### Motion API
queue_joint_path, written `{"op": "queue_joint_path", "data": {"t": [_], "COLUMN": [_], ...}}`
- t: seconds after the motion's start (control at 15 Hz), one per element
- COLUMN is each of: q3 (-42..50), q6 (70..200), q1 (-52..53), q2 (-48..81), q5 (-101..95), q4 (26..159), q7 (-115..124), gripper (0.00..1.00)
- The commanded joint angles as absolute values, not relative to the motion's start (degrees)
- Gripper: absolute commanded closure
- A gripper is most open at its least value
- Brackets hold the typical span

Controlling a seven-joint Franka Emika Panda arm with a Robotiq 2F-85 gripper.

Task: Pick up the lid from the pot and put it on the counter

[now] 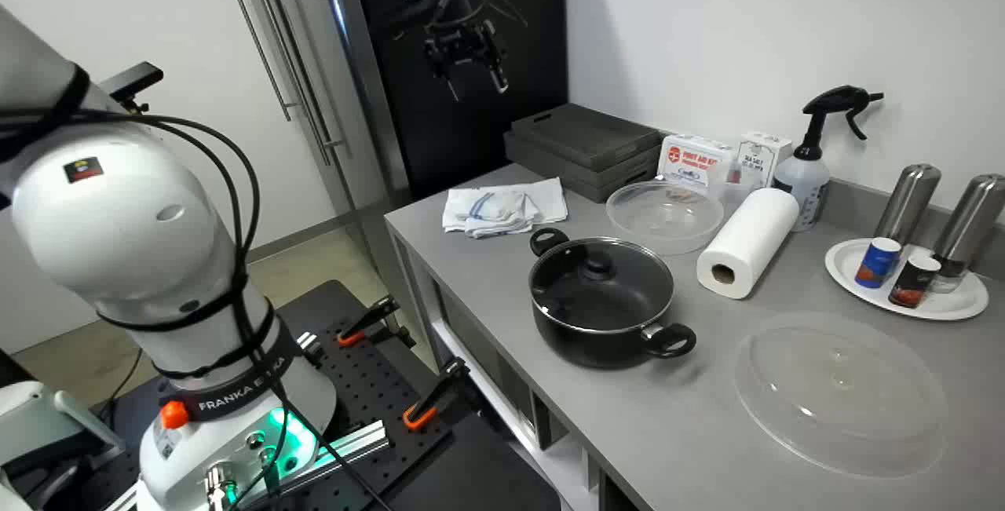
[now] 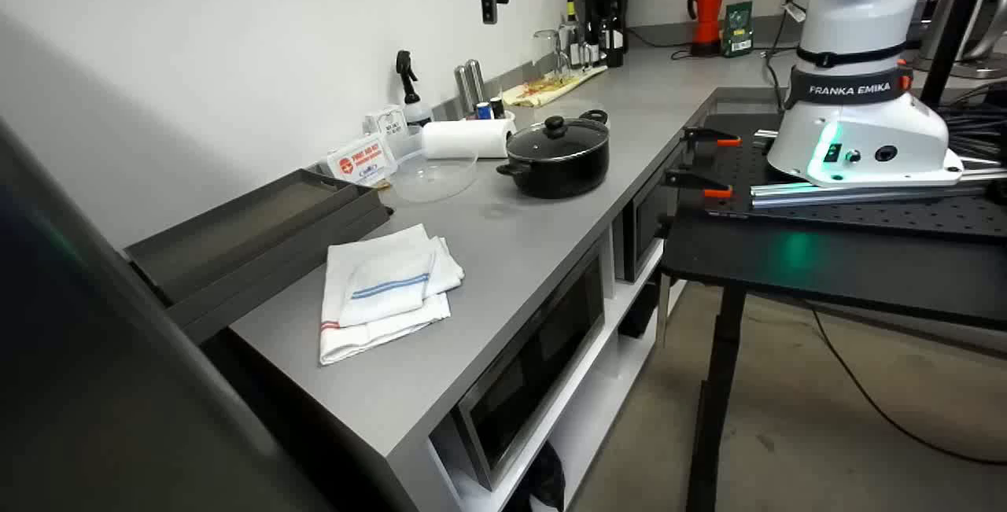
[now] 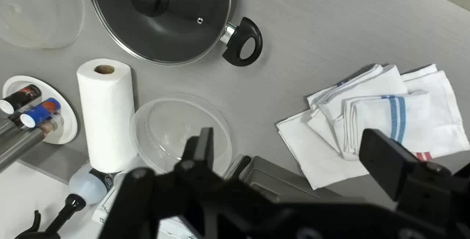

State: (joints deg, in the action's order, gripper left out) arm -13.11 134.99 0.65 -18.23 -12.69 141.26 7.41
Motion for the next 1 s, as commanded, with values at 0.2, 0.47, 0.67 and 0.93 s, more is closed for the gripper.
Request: {"op": "queue_joint_path", "data": {"t": [0.2, 0.47, 0.67, 0.93], "q3": [-11.82, -11.82, -11.66, -9.68], "q6": [134.81, 134.81, 134.61, 134.72], "q1": [1.99, 1.99, 1.94, 1.64], "q2": [-18.13, -18.13, -17.81, -15.83], "q5": [-13.24, -13.24, -13.05, -11.96], "q4": [141.17, 141.17, 140.91, 139.49], "q7": [7.81, 7.81, 7.63, 6.56], "gripper": [0.00, 0.00, 0.00, 0.00]}}
